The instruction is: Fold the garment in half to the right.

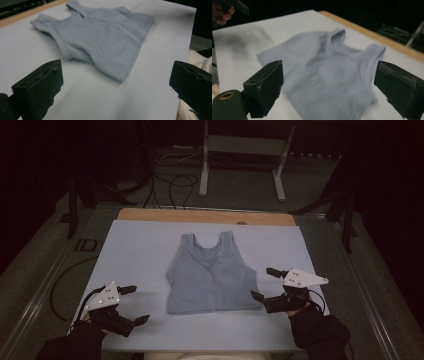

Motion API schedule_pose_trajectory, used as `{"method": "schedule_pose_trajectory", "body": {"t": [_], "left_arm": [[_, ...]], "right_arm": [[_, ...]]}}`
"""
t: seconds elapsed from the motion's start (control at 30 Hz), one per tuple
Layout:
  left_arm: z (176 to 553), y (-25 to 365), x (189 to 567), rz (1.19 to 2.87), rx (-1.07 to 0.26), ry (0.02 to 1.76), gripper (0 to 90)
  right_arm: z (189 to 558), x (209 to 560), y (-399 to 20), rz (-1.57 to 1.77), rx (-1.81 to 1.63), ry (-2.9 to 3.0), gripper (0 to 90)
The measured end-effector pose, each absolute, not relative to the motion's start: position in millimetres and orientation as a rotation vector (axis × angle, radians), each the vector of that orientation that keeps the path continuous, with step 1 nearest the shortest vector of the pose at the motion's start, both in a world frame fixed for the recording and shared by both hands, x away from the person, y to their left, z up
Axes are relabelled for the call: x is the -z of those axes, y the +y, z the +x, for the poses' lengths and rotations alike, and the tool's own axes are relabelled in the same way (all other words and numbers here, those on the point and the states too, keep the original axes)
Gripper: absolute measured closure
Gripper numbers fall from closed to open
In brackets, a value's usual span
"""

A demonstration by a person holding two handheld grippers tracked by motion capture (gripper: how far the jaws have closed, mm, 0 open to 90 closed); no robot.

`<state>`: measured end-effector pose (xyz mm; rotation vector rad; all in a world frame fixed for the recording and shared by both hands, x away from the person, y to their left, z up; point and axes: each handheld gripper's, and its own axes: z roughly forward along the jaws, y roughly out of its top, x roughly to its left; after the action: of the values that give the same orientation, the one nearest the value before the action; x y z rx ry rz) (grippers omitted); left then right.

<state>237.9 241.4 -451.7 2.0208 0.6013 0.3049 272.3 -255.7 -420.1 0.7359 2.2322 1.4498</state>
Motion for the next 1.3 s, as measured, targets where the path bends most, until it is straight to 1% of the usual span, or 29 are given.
{"method": "schedule_pose_trajectory", "body": {"t": [0.03,0.07,0.13,0.37,0.47,0.5,0.53,0.57,0.73,0.8,0.9,1.07,1.3], "left_arm": [[239,240,449,2.023,-0.301,0.598,0.0],[240,239,446,2.024,-0.306,0.595,0.0],[242,236,440,2.039,-0.315,0.583,0.0],[250,225,425,2.063,-0.325,0.565,0.0],[253,220,419,2.081,-0.337,0.56,0.0],[254,218,418,2.082,-0.343,0.561,0.0],[255,217,417,2.083,-0.345,0.56,0.0],[256,215,416,2.086,-0.341,0.561,0.0],[261,205,418,2.109,-0.34,0.563,0.0],[262,201,420,2.116,-0.331,0.566,0.0],[263,196,423,2.124,-0.331,0.556,0.0],[266,186,429,2.147,-0.307,0.56,0.0],[271,175,442,2.174,-0.301,0.601,0.0]], "right_arm": [[278,410,-251,0.716,-1.467,2.223,9.1],[278,410,-251,0.716,-1.467,2.223,9.1],[288,396,-242,0.677,-1.465,2.209,9.1],[310,376,-222,0.637,-1.475,2.221,9.1],[326,368,-206,0.612,-1.498,2.238,9.1],[326,368,-206,0.612,-1.498,2.238,9.1],[334,366,-196,0.603,-1.507,2.244,9.1],[334,366,-196,0.603,-1.507,2.244,9.1],[354,364,-171,0.575,-1.52,2.274,9.1],[367,365,-156,0.573,-1.527,2.294,9.1],[376,367,-146,0.57,-1.528,2.307,9.1],[398,375,-118,0.549,-1.508,2.344,9.2],[417,388,-93,0.541,-1.491,2.391,9.2]]}}
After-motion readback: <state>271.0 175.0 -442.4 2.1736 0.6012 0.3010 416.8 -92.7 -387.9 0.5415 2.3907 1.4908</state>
